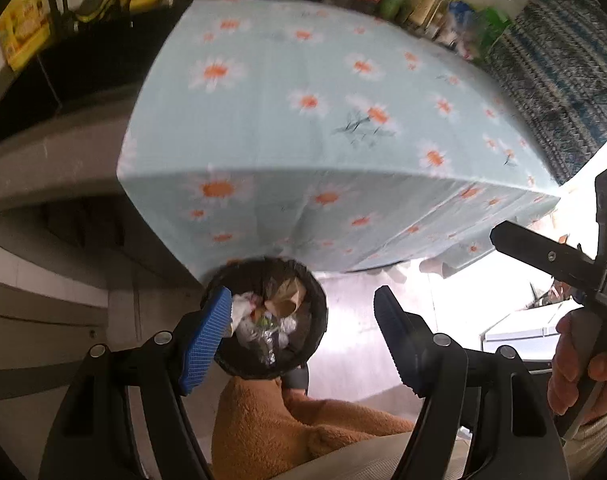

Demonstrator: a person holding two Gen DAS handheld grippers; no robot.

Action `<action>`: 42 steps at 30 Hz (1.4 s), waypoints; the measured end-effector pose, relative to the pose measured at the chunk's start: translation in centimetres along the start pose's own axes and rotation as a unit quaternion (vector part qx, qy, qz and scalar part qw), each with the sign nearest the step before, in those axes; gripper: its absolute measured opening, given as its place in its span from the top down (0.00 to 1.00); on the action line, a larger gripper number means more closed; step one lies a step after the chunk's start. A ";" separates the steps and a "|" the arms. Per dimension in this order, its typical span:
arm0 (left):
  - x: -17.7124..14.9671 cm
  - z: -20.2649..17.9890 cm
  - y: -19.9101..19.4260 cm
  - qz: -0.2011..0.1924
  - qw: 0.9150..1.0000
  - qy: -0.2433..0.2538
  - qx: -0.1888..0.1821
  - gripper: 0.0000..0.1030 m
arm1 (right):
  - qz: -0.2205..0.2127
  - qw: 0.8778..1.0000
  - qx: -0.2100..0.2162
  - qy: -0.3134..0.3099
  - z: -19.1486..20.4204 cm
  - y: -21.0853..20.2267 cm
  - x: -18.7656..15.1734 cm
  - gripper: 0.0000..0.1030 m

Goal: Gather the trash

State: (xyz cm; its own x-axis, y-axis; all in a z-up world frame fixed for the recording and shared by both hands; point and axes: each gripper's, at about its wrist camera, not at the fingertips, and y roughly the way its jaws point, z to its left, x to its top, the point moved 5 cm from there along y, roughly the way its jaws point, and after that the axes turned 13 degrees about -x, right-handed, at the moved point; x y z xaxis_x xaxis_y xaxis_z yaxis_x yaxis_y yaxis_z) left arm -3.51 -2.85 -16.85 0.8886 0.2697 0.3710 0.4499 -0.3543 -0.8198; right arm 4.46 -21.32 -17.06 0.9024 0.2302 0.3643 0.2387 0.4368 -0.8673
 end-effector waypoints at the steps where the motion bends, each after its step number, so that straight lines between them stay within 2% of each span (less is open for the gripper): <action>1: 0.3 -0.5 -0.6 -0.009 1.000 0.002 -0.003 0.31 | -0.007 1.000 0.000 -0.005 0.0 -0.7 0.2 0.22; 5: 1.6 -1.9 -2.9 -0.045 0.999 0.013 0.000 0.24 | -0.036 0.999 -0.001 -0.017 -0.2 -3.3 1.2 0.22; 11: 3.7 -4.8 -7.1 -0.092 0.995 0.044 0.001 0.24 | -0.088 0.996 -0.003 -0.030 -0.1 -7.9 3.6 0.18; 12: 4.0 -5.1 -7.7 -0.098 0.994 0.048 0.002 0.18 | -0.091 0.995 -0.001 -0.032 0.0 -8.5 4.1 0.18; 14: 4.7 -5.9 -9.2 -0.121 0.991 0.055 0.009 0.11 | -0.094 0.995 0.002 -0.037 0.3 -9.4 4.6 0.13; 15: 4.9 -6.2 -9.6 -0.126 0.990 0.058 0.010 0.09 | -0.105 0.994 -0.001 -0.041 0.4 -10.1 5.0 0.11; 16: 5.2 -6.5 -10.1 -0.132 0.989 0.061 0.010 0.09 | -0.116 0.992 -0.005 -0.043 0.4 -10.9 5.3 0.05; 17: 5.4 -6.9 -10.5 -0.136 0.989 0.063 0.010 0.09 | -0.123 0.991 -0.005 -0.044 0.4 -11.4 5.6 0.05; 23: 5.9 -7.9 -12.1 -0.153 0.985 0.071 0.028 0.07 | -0.165 0.984 -0.020 -0.060 0.7 -14.5 6.8 0.05; 26: 6.0 -8.3 -12.6 -0.153 0.986 0.065 0.018 0.07 | -0.180 0.982 -0.023 -0.053 0.4 -15.3 7.0 0.05; 31: 6.0 -9.2 -13.7 -0.163 0.983 0.075 0.023 0.07 | -0.206 0.977 -0.025 -0.053 0.1 -16.8 7.3 0.05; 42: 5.7 -9.4 -14.7 -0.176 0.980 0.080 0.035 0.07 | -0.210 0.975 -0.040 -0.066 0.2 -17.7 7.5 0.05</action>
State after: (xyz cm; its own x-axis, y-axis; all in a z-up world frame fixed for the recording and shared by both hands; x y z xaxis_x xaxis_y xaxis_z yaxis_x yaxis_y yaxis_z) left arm -4.19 -4.50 1.48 0.6846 0.2181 0.6956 0.7290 -0.2006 -0.6545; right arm 6.90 -27.18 1.08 0.6665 0.1579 0.7286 0.6094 0.4476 -0.6544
